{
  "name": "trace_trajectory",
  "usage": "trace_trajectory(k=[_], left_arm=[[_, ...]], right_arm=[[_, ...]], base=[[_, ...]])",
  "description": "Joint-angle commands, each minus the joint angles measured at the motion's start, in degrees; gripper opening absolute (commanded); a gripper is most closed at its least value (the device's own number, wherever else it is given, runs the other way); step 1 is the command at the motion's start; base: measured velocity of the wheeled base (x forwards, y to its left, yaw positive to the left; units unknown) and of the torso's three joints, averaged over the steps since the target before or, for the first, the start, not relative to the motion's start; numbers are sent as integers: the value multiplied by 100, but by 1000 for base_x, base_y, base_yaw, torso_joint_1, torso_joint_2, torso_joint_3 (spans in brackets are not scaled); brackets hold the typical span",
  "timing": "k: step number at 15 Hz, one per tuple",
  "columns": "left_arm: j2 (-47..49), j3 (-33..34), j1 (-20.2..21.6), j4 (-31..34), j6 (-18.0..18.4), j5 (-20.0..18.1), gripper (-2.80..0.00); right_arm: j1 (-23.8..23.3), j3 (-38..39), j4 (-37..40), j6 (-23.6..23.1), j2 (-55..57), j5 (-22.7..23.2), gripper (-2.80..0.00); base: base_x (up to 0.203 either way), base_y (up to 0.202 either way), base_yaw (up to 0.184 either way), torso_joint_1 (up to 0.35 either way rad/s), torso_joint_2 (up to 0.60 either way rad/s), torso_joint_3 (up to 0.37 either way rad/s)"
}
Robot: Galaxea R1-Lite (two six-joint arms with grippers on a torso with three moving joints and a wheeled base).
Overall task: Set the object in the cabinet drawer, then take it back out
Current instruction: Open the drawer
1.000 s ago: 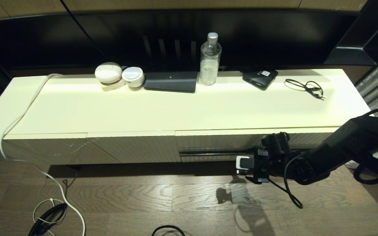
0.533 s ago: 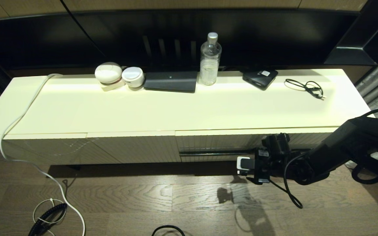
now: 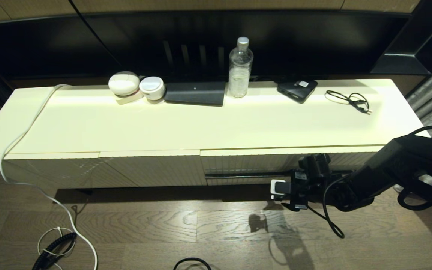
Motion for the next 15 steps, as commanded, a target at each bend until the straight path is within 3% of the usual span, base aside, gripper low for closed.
trace_trajectory(k=[1,6,10,15], left_arm=[[-9,0,-1,-2,-7,2,-280],[-9,0,-1,-2,-7,2,-280],[-9,0,-1,-2,-7,2,-280],[-9,0,-1,-2,-7,2,-280]], right_arm=[[-13,-110,-26,-39,-24,10,0],[-19,225,-25,-39,-5,-26,0],[-21,585,-725,-22,194,-15,0],[-11,1114,-762,22,-2,23,0]], base=[[0,0,0,0,0,0],[0,0,0,0,0,0],[0,0,0,0,0,0],[0,0,0,0,0,0]])
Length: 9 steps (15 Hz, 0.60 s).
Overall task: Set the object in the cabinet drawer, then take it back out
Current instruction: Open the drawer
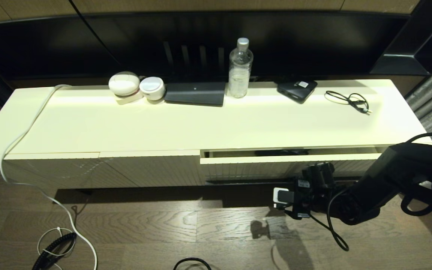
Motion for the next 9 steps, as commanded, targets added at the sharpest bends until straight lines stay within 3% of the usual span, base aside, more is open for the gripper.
trace_trajectory(k=[1,9], left_arm=[[-9,0,4,-2,-4,2,-280],[-9,0,4,-2,-4,2,-280]], right_arm=[[10,322,-9,-31,-92,12,0],[165,1246,-131,-24,-544,18,0]], base=[[0,0,0,0,0,0],[0,0,0,0,0,0]])
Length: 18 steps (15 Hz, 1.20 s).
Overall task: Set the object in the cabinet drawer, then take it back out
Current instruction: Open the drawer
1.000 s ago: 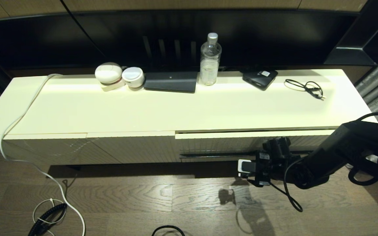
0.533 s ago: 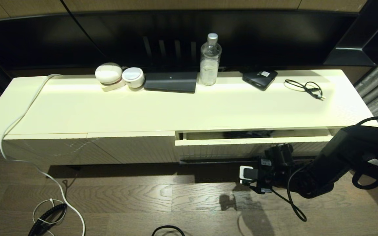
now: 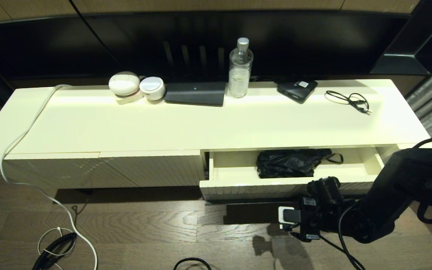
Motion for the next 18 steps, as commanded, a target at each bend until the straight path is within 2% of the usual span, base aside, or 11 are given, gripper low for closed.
trace_trajectory(k=[1,9,15,18], left_arm=[[-9,0,4,-2,-4,4,-280],[-9,0,4,-2,-4,4,-280],[-9,0,4,-2,-4,4,-280],[-9,0,4,-2,-4,4,-280]], right_arm=[[38,226,-59,-45,-223,6,0],[138,775,-68,-4,-955,6,0],[279,1738,279,197,-3290,-31,0],[307,1901,1399,236,-4716,-187,0]], base=[[0,0,0,0,0,0],[0,0,0,0,0,0],[0,0,0,0,0,0],[0,0,0,0,0,0]])
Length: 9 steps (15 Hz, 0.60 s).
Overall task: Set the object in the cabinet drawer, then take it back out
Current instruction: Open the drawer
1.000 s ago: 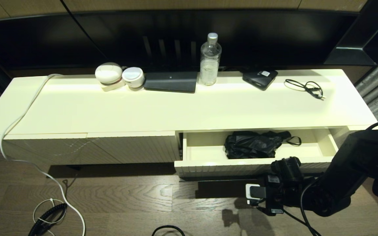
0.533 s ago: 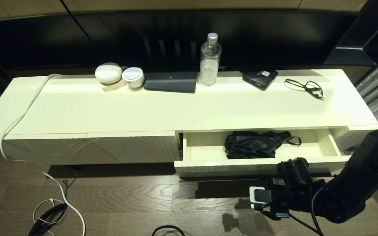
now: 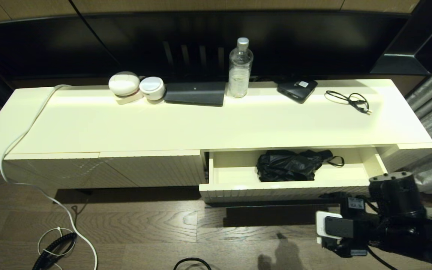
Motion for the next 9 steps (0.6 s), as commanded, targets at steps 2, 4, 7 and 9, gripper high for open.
trace_trajectory(k=[2,4,7,9], left_arm=[[-9,0,-1,-2,-4,2,-280],[-9,0,-1,-2,-4,2,-280],[-9,0,-1,-2,-4,2,-280],[-9,0,-1,-2,-4,2,-280]], right_arm=[[11,-113,1922,10,-1787,-324,0],[-28,-388,2429,213,-1874,-692,0],[-22,-1061,3219,391,-1795,-1209,0],[-24,-1545,4033,434,-1793,-1341,0]], base=[[0,0,0,0,0,0],[0,0,0,0,0,0],[0,0,0,0,0,0],[0,0,0,0,0,0]])
